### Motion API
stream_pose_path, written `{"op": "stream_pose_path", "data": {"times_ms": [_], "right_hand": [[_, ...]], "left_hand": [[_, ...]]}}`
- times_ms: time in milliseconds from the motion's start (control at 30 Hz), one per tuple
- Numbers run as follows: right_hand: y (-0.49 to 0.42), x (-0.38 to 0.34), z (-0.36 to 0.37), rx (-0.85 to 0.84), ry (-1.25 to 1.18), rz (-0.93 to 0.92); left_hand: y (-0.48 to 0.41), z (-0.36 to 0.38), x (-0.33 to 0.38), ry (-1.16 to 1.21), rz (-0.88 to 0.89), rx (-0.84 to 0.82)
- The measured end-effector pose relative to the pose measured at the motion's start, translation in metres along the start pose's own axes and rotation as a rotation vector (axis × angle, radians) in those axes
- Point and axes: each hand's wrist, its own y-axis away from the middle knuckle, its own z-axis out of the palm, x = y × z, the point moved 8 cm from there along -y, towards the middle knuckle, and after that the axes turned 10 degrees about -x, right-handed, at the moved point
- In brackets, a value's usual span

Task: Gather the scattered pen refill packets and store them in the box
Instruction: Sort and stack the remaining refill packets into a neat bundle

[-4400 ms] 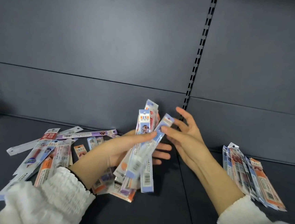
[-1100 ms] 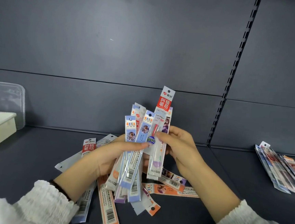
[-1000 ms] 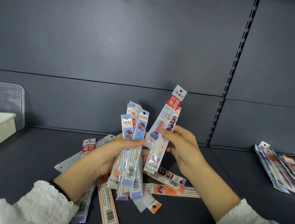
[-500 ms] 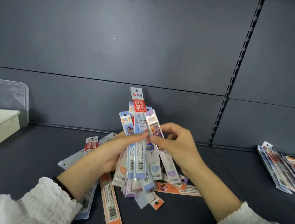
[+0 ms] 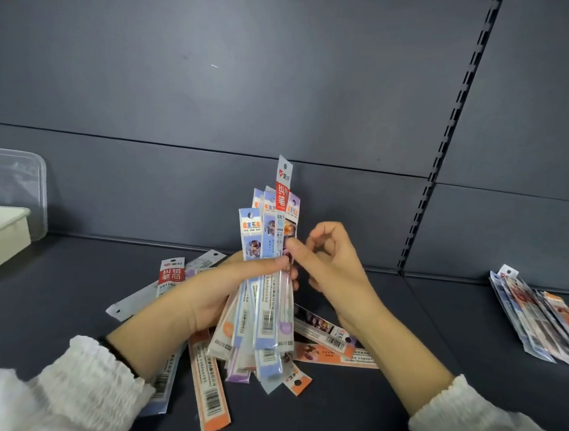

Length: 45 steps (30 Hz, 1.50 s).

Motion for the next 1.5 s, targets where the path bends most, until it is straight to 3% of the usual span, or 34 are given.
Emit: {"op": "stream_pose_path", "data": {"times_ms": [67,200,300,600,900,1000,1200,1333,1500], "right_hand": [[0.001,0.0,-0.003,-0.154,0.14,0.071],[0.021,0.02,-0.002,-0.639,0.854,0.269],[0.031,0.039,-0.006,-0.751,1.072,0.387],[0.015,0.035,-0.02,-0.469,0.803,0.329],[0.014,0.044,-0.023,-0.448,0.866,0.436],[0.011,0.041,-0.031,-0.339,0.852,0.417],[0.007,0.025,-0.044,-0.054,0.159,0.261],[0.006,0.024,-0.023,-0.092,-0.166,0.214],[0.01,0.02,0.013,-0.189,-0.264,0.203]], "left_hand": [[0.0,-0.009,0.004,0.047,0.022,0.024],[0.004,-0.034,0.017,0.248,0.144,0.057],[0.01,-0.055,0.026,0.337,0.254,0.124],[0.013,-0.068,0.027,0.317,0.258,0.163],[0.016,-0.072,0.028,0.294,0.26,0.203],[0.015,-0.072,0.027,0.323,0.277,0.196],[0.007,-0.056,0.02,0.33,0.268,0.201],[0.004,-0.046,0.014,0.249,0.246,0.232],[0.004,-0.033,0.01,0.09,0.174,0.235]]}}
